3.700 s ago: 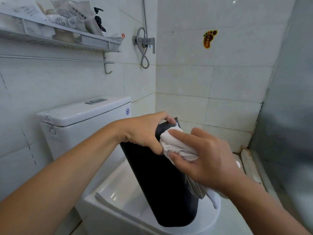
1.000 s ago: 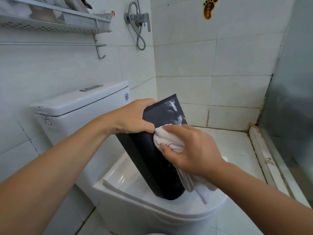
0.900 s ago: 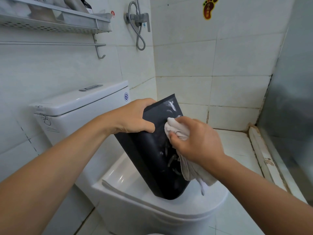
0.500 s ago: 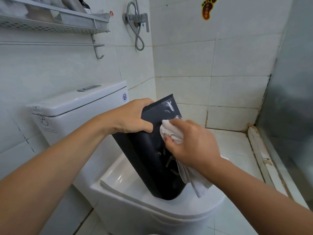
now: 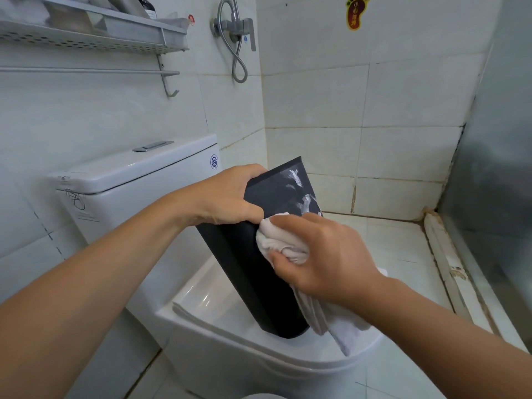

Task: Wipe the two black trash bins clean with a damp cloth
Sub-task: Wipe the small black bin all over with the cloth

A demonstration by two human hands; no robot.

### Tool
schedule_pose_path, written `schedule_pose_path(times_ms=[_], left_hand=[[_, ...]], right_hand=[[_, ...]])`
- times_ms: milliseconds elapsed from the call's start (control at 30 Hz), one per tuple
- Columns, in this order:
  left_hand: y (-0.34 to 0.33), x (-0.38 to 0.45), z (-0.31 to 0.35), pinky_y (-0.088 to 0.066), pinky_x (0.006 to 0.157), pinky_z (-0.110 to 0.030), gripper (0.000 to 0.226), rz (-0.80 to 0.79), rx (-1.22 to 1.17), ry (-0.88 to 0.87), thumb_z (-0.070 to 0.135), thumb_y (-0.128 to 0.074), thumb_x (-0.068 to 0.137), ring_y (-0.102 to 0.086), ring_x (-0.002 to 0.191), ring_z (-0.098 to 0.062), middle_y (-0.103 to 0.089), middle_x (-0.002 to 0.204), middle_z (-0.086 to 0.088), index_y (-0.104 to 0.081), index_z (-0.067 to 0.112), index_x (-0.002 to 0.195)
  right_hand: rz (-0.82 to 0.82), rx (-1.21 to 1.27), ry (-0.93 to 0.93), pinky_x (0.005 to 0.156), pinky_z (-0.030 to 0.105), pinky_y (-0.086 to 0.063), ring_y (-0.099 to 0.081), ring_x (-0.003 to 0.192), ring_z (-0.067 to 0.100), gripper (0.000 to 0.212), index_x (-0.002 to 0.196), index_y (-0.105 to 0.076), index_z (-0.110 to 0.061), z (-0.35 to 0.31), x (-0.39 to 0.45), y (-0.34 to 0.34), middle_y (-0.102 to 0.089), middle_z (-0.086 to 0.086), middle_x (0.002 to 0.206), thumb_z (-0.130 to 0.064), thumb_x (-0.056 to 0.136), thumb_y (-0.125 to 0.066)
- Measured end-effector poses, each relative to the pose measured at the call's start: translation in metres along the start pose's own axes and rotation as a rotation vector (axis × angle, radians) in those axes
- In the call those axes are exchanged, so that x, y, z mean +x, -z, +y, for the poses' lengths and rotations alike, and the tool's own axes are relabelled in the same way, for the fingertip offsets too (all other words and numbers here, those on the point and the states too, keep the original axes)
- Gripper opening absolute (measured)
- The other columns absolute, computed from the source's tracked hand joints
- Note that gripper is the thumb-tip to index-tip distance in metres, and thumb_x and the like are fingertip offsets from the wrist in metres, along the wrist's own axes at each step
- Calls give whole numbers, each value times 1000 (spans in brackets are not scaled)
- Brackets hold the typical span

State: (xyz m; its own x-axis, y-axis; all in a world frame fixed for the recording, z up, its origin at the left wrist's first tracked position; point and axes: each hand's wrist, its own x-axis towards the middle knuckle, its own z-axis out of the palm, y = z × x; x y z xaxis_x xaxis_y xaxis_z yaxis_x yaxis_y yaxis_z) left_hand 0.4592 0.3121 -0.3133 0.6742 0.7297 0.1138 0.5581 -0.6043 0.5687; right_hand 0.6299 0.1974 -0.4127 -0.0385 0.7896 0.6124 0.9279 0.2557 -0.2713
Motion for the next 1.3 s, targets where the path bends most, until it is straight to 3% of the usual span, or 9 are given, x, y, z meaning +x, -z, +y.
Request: schedule_pose_path(times_ms=[133, 333, 467, 567, 667, 833, 1000, 1167, 1300], left_hand=[[0, 0, 1, -59, 86, -42, 43, 0, -24, 3, 3, -73, 83, -71, 97, -25, -74, 109, -5, -63, 20, 121], [1, -1, -1, -59, 79, -29, 43, -9, -50, 1, 3, -73, 83, -72, 95, -18, -75, 108, 1, -63, 24, 120], [2, -1, -2, -58, 76, -31, 40, 4, -69, 6, 4, -73, 83, -71, 94, -23, -74, 105, -1, -64, 24, 116], [1, 0, -2, -60, 84, -42, 41, 11, -50, -2, 3, -73, 81, -71, 95, -25, -74, 105, -1, -64, 24, 115], [2, 0, -4, -60, 86, -40, 45, 7, -51, -12, 1, -72, 82, -73, 96, -19, -75, 106, 4, -65, 27, 118], [2, 0, -5, -60, 87, -46, 43, 24, -59, -6, 0, -73, 82, -73, 97, -27, -76, 105, -3, -66, 23, 117], [1, 1, -4, -60, 86, -46, 43, 27, -35, -15, 0, -72, 81, -73, 96, -24, -76, 106, -1, -66, 23, 116], [3, 0, -7, -59, 89, -50, 41, 37, -40, -3, 1, -74, 81, -73, 96, -26, -76, 105, -2, -67, 22, 116], [2, -1, -4, -59, 85, -44, 44, 13, -29, -19, 0, -74, 80, -73, 96, -23, -76, 106, 0, -66, 23, 118]], right_hand=[[69, -97, -210, 64, 34, -50, -65, 79, 24, 39, 122, -62, -39, 16, 17, 1, -62, -7, 92, -60, 89, -58], [-18, 36, 2, 62, 37, -52, -61, 73, 20, 47, 123, -57, -43, -8, -7, -1, -59, -7, 85, -65, 82, -51], [58, -49, -224, 68, 36, -54, -66, 83, 23, 41, 125, -59, -40, 22, 15, -4, -64, -7, 96, -60, 89, -59], [87, -52, -93, 62, 37, -53, -64, 74, 24, 41, 122, -60, -39, 13, 4, -5, -61, -7, 90, -60, 87, -60], [-25, 51, 44, 61, 38, -54, -63, 73, 20, 46, 125, -54, -43, 2, -11, -7, -61, -8, 87, -62, 83, -58], [52, -29, -236, 69, 34, -50, -67, 86, 22, 43, 128, -58, -41, 29, 16, -5, -65, -9, 99, -60, 89, -61], [-42, 53, 58, 61, 35, -53, -65, 75, 22, 51, 128, -52, -43, 7, -15, -8, -63, -9, 91, -63, 82, -59], [47, -6, -182, 67, 31, -43, -66, 87, 20, 45, 128, -56, -43, 28, 8, -12, -65, -12, 100, -62, 87, -61], [10, 38, 3, 62, 37, -53, -65, 77, 21, 49, 128, -52, -42, 13, -14, -9, -64, -10, 95, -63, 84, -58]])
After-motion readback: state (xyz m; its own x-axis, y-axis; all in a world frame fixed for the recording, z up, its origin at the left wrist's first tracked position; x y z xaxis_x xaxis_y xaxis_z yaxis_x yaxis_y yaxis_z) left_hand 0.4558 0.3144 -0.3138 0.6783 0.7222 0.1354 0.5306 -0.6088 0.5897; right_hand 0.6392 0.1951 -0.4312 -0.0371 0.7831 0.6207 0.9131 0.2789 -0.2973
